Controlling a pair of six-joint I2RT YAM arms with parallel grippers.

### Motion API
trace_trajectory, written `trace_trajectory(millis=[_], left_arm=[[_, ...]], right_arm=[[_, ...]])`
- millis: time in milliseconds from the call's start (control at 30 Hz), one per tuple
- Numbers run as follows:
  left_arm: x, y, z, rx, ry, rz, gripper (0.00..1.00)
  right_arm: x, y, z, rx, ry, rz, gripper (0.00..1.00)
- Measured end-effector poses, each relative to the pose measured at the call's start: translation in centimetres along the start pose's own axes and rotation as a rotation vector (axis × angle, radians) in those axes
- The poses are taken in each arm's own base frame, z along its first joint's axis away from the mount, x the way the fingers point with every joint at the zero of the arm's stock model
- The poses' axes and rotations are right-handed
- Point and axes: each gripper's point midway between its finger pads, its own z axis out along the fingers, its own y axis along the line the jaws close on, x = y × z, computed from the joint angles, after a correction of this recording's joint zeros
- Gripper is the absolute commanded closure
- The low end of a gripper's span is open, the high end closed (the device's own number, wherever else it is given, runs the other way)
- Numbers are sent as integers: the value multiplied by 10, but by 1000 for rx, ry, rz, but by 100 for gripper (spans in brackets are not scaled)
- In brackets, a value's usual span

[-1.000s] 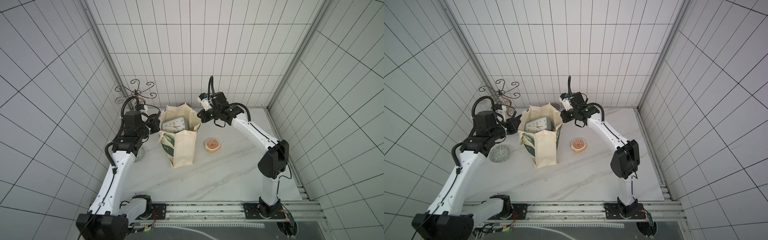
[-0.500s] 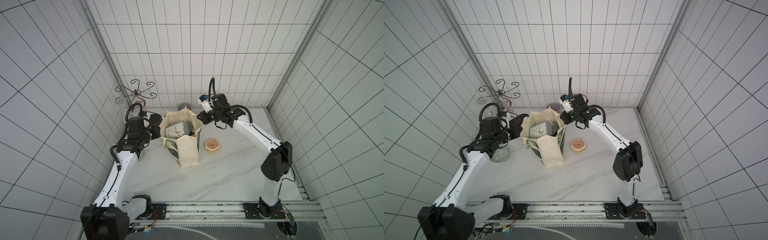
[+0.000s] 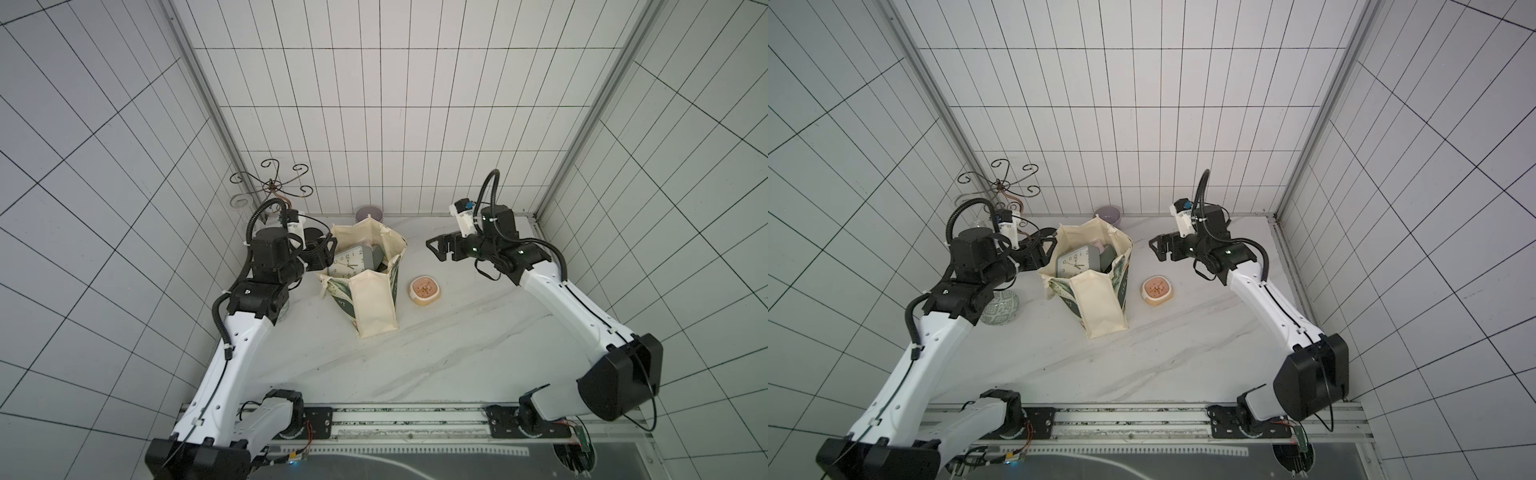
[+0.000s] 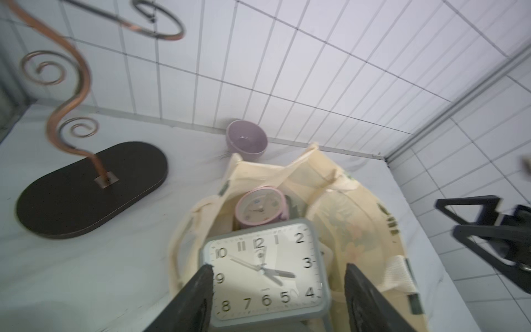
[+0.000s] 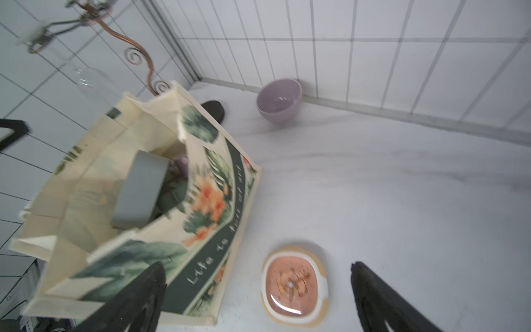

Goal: Put the alarm clock into the canvas bag
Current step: Adjust the canvas bag at the center of the board, then pick up the alarm from the center of the board.

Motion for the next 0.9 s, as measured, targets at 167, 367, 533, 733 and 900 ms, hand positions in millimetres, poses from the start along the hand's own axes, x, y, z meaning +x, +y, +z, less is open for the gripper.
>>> trace_trajectory(millis=[167,367,533,733,900], left_arm=[[-11,-97,-10,183,-25,130,26],[25,-186,9,311,62,236,29],[81,-205,50,302,204,285,31],[134,-221,88,301,345,321,34],[182,-228,120,260,439,350,40]], right_arm=[[57,-53,-12,35,24,182,0],[90,-74,-22,7,-5,321,4],[105,-72,-9,-60,8,385,8],[118,-76,8,-98,35,437,8],[119,-81,14,-108,28,456,8]])
